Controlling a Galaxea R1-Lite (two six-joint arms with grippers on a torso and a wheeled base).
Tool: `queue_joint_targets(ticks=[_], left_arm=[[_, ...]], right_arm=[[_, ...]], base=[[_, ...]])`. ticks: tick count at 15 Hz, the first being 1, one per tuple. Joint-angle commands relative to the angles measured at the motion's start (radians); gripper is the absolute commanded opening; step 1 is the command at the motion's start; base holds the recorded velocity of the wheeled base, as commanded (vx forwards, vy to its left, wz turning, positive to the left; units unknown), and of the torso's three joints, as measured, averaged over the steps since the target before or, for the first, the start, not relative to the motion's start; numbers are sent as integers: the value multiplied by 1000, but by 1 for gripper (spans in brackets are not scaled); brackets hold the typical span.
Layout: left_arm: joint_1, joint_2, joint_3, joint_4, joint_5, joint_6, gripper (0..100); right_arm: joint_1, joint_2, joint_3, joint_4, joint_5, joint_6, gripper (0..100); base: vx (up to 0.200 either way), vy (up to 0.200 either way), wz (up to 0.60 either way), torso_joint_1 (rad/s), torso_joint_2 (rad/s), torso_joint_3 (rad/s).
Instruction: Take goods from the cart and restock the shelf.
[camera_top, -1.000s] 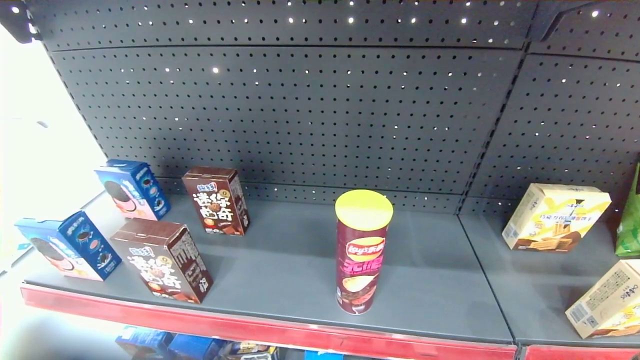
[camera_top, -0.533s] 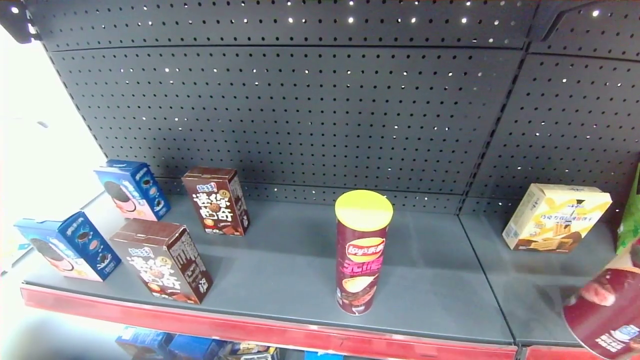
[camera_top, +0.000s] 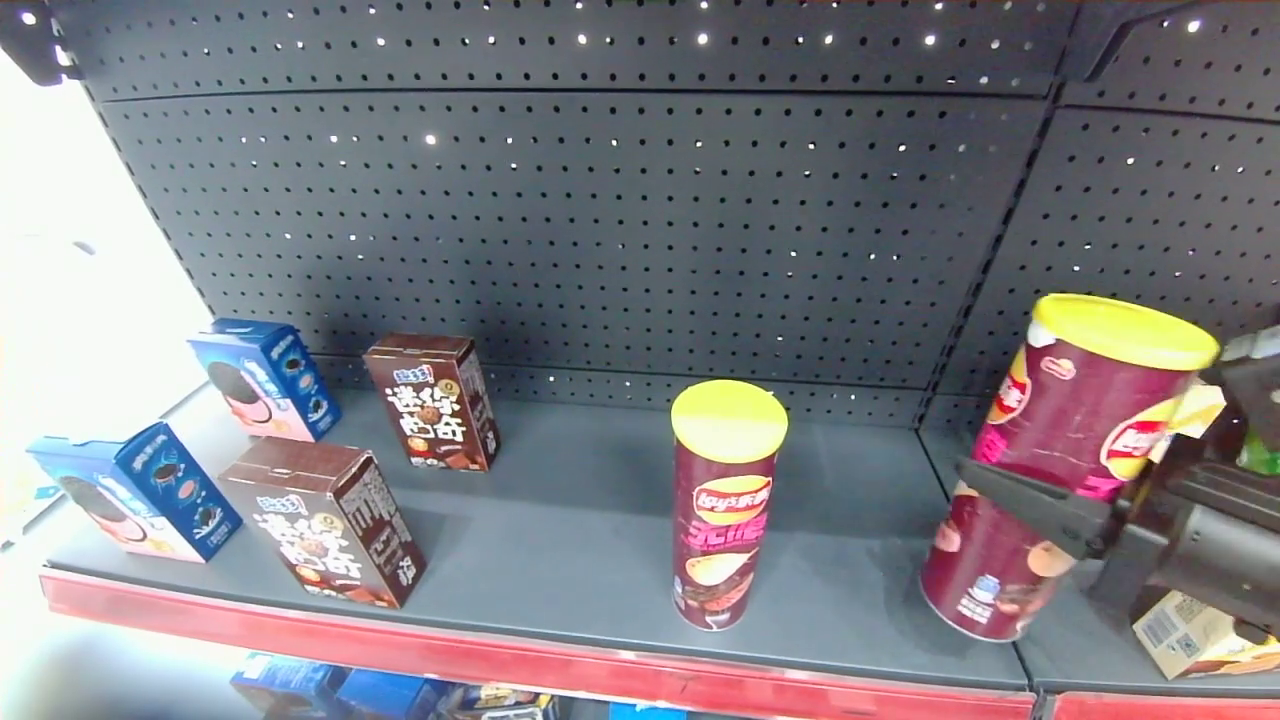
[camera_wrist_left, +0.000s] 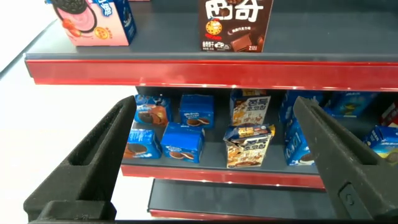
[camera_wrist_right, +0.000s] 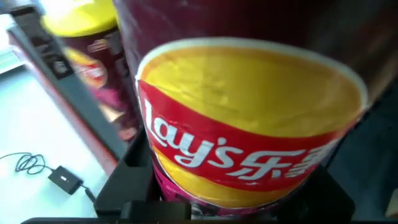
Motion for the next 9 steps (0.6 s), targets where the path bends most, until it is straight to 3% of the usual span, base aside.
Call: queue_joint_targets(ticks=[1,4,9], left_arm=[[0,2,0,0,0,0,100],[0,2,0,0,2,0,100],[0,2,0,0,0,0,100]], right_arm=[[3,205,-105,-33,-17,18,0],[6,293,-243,-34,-17,28,0],[30,449,-334,-113,-17,18,0]], base=[[0,0,0,0,0,0],[0,0,0,0,0,0],[0,0,0,0,0,0]])
